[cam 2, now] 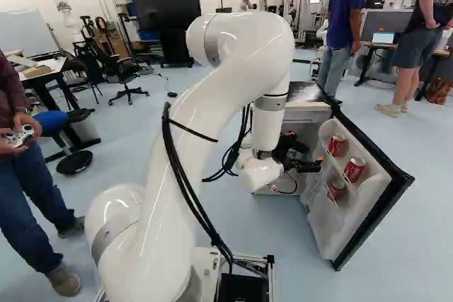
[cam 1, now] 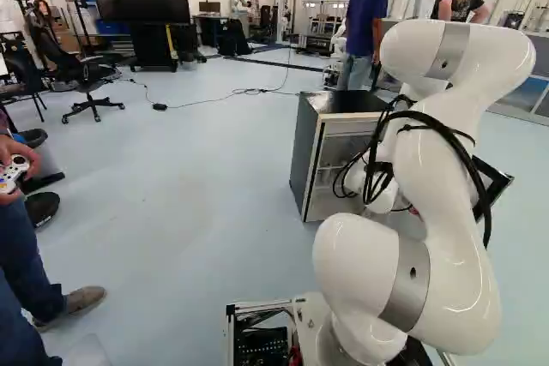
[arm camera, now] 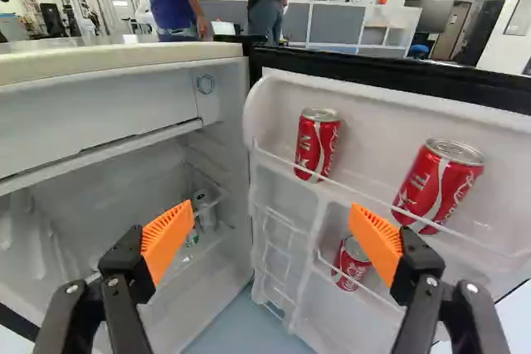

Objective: Grab a drink from the fridge

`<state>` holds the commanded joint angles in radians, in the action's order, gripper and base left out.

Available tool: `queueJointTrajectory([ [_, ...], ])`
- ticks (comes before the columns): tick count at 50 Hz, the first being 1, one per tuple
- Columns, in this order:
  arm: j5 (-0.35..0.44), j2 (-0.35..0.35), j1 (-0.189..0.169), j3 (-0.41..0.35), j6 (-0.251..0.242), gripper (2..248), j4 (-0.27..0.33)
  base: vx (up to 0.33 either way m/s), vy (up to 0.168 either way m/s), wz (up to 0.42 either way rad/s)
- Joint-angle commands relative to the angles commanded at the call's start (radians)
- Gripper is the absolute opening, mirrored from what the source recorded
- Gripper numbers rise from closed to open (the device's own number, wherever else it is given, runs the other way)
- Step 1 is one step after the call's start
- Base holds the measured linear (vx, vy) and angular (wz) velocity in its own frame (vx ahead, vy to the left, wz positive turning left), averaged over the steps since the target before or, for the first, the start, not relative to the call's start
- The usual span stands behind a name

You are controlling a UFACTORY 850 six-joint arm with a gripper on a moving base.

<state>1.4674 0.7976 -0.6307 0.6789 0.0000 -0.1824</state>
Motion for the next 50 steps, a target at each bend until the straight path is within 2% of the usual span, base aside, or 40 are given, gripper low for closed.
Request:
queueJointTrajectory([
  [13, -0.045, 0.01, -0.001, 0.026, 0.0, 247, -0.013, 0.0, 0.0, 0.0],
  [50, -0.122, -0.046, -0.005, 0.065, 0.0, 247, -0.043, 0.0, 0.0, 0.0],
])
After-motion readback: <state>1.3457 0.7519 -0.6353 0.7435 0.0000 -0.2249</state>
